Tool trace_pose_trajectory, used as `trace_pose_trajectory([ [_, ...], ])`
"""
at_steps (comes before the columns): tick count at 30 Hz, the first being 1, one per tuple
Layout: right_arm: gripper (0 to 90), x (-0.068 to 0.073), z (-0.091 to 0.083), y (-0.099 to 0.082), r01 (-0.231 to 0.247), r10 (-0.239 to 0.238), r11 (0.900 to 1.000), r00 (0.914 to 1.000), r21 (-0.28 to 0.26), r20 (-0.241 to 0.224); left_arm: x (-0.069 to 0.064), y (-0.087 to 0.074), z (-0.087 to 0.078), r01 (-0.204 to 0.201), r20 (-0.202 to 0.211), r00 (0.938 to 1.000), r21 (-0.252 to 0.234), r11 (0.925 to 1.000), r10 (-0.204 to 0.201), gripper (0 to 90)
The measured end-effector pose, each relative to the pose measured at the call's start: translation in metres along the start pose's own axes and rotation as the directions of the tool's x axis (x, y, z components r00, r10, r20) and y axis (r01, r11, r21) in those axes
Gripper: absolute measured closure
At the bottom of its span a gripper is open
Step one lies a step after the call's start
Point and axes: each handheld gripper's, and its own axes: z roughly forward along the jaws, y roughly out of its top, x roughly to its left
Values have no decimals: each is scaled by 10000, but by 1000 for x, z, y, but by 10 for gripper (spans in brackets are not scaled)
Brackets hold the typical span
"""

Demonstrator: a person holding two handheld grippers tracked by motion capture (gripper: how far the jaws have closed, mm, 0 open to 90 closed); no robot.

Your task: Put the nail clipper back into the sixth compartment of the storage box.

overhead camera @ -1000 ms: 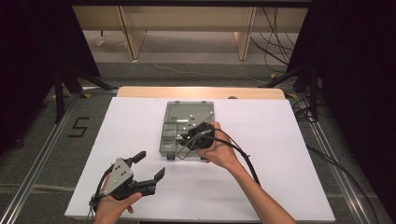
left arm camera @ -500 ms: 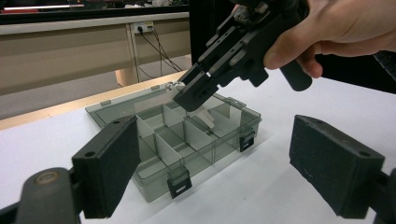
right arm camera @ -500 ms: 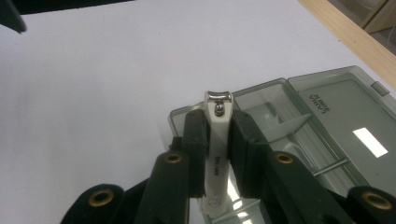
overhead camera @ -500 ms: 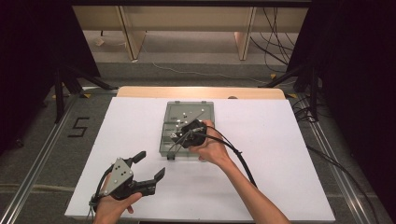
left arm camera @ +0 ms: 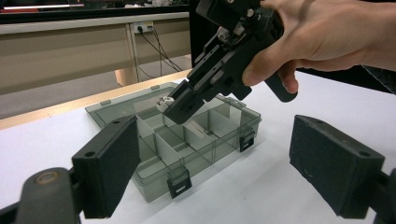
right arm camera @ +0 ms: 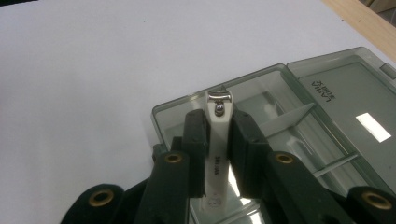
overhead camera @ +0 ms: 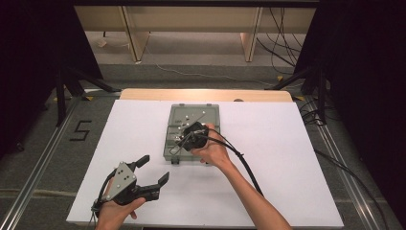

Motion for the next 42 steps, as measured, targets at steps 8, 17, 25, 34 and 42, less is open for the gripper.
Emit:
trace_pose_trajectory([
  [8, 773, 0, 8, -2, -53, 53, 10000, 10000, -43, 5, 0, 0, 0, 1, 7, 10000, 2, 10000, -1, 158],
  [17, 773, -3, 12, -5, -231, 231, 9996, 9997, 162, 6, 0, 0, 0, 20, 4, 10000, -3, 10000, -20, 158],
  [25, 773, -4, 18, -9, -372, 372, 9980, 9993, 505, 4, 0, 0, -1, 25, 0, 10000, 0, 10000, -25, 158],
  [34, 616, -7, 16, -9, -451, 427, 9969, 9984, 641, 375, 0, 0, -1, 12, 4, 10000, 4, 10000, -12, 158],
  [42, 424, -5, 3, -4, -653, 632, 9974, 9956, 289, 691, 0, 0, 0, 2, -7, 10000, 17, 10000, -2, 158],
])
